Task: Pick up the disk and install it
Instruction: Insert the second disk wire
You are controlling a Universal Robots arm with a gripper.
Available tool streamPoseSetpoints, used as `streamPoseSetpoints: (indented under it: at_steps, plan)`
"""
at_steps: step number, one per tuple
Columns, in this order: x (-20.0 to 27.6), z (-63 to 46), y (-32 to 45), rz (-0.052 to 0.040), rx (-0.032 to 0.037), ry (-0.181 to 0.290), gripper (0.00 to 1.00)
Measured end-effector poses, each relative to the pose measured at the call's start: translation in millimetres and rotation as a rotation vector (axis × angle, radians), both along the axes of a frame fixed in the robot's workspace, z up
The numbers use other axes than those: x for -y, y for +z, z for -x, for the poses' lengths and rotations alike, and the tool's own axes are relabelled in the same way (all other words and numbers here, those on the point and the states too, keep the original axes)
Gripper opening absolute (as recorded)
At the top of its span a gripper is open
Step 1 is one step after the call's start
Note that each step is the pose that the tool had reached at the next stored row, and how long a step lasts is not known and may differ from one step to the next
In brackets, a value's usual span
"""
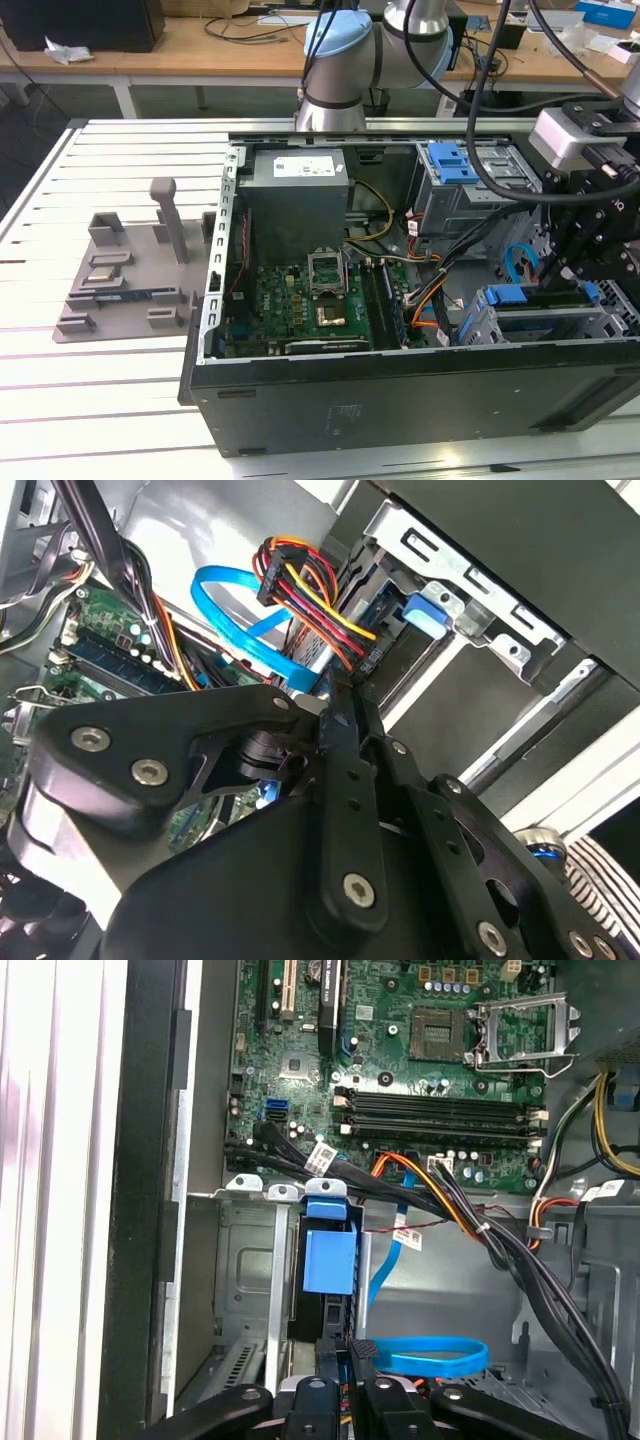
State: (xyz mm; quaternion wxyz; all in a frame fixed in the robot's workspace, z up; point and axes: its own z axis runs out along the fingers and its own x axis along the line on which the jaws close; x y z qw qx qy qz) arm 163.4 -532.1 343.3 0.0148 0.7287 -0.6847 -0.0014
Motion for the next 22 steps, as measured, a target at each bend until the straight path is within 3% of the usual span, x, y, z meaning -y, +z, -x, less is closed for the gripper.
streamPoseSetpoints:
  at_steps: [9, 11, 15, 17, 19, 22]
  plan:
    - [0.2, 0.0, -3.3, 0.0002, 0.0, 0.0, 0.16]
    - [0.2, 0.0, -3.4, 0.0, 0.0, 0.0, 0.24]
    - [0.2, 0.0, 7.8, 0.0003, 0.0, 0.0, 0.24]
    - [0.3, 0.0, 8.6, 0.0001, 0.0, 0.0, 0.22]
    - [1.2, 0.0, 8.5, 0.0005, -0.0002, 0.0, 0.11]
    - [2.1, -0.1, 3.9, -0.0006, -0.0042, 0.0, 0.11]
